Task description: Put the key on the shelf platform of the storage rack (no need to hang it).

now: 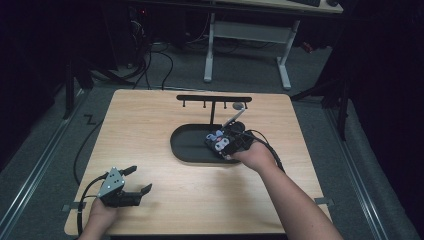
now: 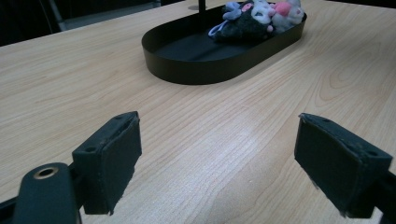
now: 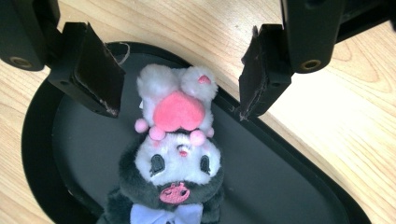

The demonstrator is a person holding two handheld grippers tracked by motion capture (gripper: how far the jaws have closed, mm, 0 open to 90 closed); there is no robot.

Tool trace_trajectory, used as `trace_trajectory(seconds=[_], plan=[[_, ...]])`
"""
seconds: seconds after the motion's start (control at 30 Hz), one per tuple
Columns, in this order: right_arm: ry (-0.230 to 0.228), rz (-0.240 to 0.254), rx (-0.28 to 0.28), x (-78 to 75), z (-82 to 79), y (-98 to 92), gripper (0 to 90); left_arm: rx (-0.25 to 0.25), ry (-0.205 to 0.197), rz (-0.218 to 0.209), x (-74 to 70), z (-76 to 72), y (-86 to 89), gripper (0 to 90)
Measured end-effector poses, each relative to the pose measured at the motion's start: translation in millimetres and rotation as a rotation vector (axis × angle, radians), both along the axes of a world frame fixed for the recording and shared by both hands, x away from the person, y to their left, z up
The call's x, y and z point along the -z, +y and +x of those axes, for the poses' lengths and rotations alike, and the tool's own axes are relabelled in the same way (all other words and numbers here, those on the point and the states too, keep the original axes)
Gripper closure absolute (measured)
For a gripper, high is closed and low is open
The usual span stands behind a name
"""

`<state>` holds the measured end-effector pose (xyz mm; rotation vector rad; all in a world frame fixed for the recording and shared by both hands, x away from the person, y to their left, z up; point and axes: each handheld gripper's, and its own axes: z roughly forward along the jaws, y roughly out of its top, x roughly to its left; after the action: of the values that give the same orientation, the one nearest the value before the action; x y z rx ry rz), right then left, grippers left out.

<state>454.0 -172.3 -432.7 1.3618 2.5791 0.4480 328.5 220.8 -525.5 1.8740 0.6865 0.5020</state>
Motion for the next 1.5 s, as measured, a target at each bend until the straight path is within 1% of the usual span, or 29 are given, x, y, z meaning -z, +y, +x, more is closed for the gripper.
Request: trace_trajectory(seconds=[0.03, 0.07, 0.13, 0.17, 0.2, 0.23, 0.27, 0.33, 0.37, 0.4, 0.47, 0.53, 0.63, 0.67, 0.7, 0.8, 0.83, 0.87, 0.93, 0.97, 1.13, 1.2, 1.3, 1.33, 1.37, 1.4, 1.43, 1.47, 1.5], plan=[[-0.019, 0.000, -0.006, 0.8, -5.6, -2.6, 29.2, 0.000, 0.001, 0.000, 0.0, -0.1, -0.2, 15.4], [-0.019, 0.000, -0.006, 0.8, -5.6, -2.6, 29.2, 0.000, 0.001, 0.000, 0.0, -0.1, -0.2, 15.4], [-0.044, 0.027, -0.009, 2.0, -13.8, -5.6, 28.9, 0.001, 0.001, 0.001, 0.1, -0.4, -0.4, 15.3], [-0.055, 0.046, -0.009, 4.3, -22.0, -8.7, 25.7, 0.000, 0.002, 0.002, 0.2, -0.2, -0.3, 15.3], [-0.073, 0.049, -0.011, 6.0, -26.2, -10.6, 24.3, 0.000, 0.002, 0.001, 0.2, -0.2, -0.4, 15.3], [-0.073, 0.049, -0.011, 6.0, -26.2, -10.6, 24.3, 0.000, 0.002, 0.001, 0.2, -0.2, -0.4, 15.3], [-0.111, 0.065, 0.000, 9.6, -34.8, -15.5, 21.9, 0.002, 0.001, 0.003, 0.2, -0.5, -0.6, 15.3], [-0.150, 0.082, 0.013, 12.9, -43.7, -20.6, 22.4, 0.001, 0.001, 0.004, 0.3, -0.5, -0.7, 15.3], [-0.150, 0.082, 0.013, 12.9, -43.7, -20.6, 22.4, 0.001, 0.002, 0.007, 0.3, -0.4, -0.7, 15.3], [-0.168, 0.084, 0.021, 16.6, -52.0, -24.4, 22.3, -0.001, 0.002, 0.008, 0.4, -0.3, -0.8, 15.3], [-0.181, 0.088, 0.017, 18.3, -56.1, -26.5, 22.3, -0.002, 0.003, 0.009, 0.4, -0.4, -0.8, 15.3], [-0.214, 0.124, 0.023, 22.9, -68.8, -32.4, 21.6, -0.003, 0.002, 0.012, 0.5, -0.3, -0.8, 15.3], [-0.289, 0.114, 0.022, 27.2, -82.2, -37.6, 22.6, -0.004, 0.000, 0.012, 0.5, -0.4, -1.1, 15.3], [-0.289, 0.114, 0.022, 27.2, -82.2, -37.6, 22.6, -0.004, 0.000, 0.012, 0.5, -0.4, -1.1, 15.3], [-0.322, 0.127, 0.025, 31.3, -90.7, -41.4, 22.6, -0.003, -0.002, 0.010, 0.1, -1.3, -1.6, 15.3], [-0.366, 0.155, 0.027, 38.1, -103.0, -47.6, 22.4, 0.001, -0.005, 0.021, -0.2, -2.2, -2.9, 15.1], [-0.366, 0.155, 0.027, 38.1, -103.0, -47.6, 22.4, 0.001, -0.005, 0.021, -0.2, -2.2, -2.9, 15.1], [-0.400, 0.171, 0.023, 42.8, -111.1, -51.6, 22.2, 0.003, -0.005, 0.025, -0.2, -2.4, -3.7, 15.2], [-0.411, 0.181, 0.024, 45.1, -114.9, -53.8, 22.2, 0.002, -0.005, 0.026, -0.1, -2.6, -4.3, 15.2], [-0.429, 0.205, 0.026, 49.7, -122.4, -58.0, 22.2, 0.004, -0.007, 0.030, -1.3, -4.2, -5.6, 15.1], [-0.489, 0.249, 0.049, 61.0, -140.5, -69.5, 22.5, 0.020, -0.026, 0.051, -3.2, -8.5, -11.5, 15.0], [-0.496, 0.261, 0.055, 63.2, -143.5, -72.1, 22.5, 0.022, -0.026, 0.060, -3.0, -8.6, -12.5, 15.0], [-0.510, 0.309, 0.074, 70.5, -153.7, -79.5, 21.8, 0.018, -0.017, 0.074, -1.1, -8.1, -13.5, 14.9], [-0.510, 0.389, 0.083, 75.5, -162.2, -85.6, 18.2, 0.015, -0.015, 0.074, -0.3, -8.0, -13.4, 15.0], [-0.519, 0.417, 0.078, 77.5, -167.6, -88.3, 18.0, 0.011, -0.011, 0.080, 0.3, -8.5, -13.1, 15.0], [-0.519, 0.417, 0.078, 77.5, -167.6, -88.3, 18.0, 0.011, -0.011, 0.080, 0.3, -8.5, -13.1, 14.9], [-0.570, 0.387, 0.035, 76.7, -175.6, -91.7, 18.0, 0.009, -0.014, 0.079, 0.2, -8.6, -13.3, 15.0], [-0.570, 0.387, 0.035, 76.7, -175.6, -91.7, 18.0, 0.009, -0.014, 0.079, 0.2, -8.6, -13.3, 14.9], [-0.595, 0.384, 0.023, 76.8, -177.6, -93.3, 18.0, 0.008, -0.015, 0.081, 0.3, -8.3, -13.6, 14.9]])
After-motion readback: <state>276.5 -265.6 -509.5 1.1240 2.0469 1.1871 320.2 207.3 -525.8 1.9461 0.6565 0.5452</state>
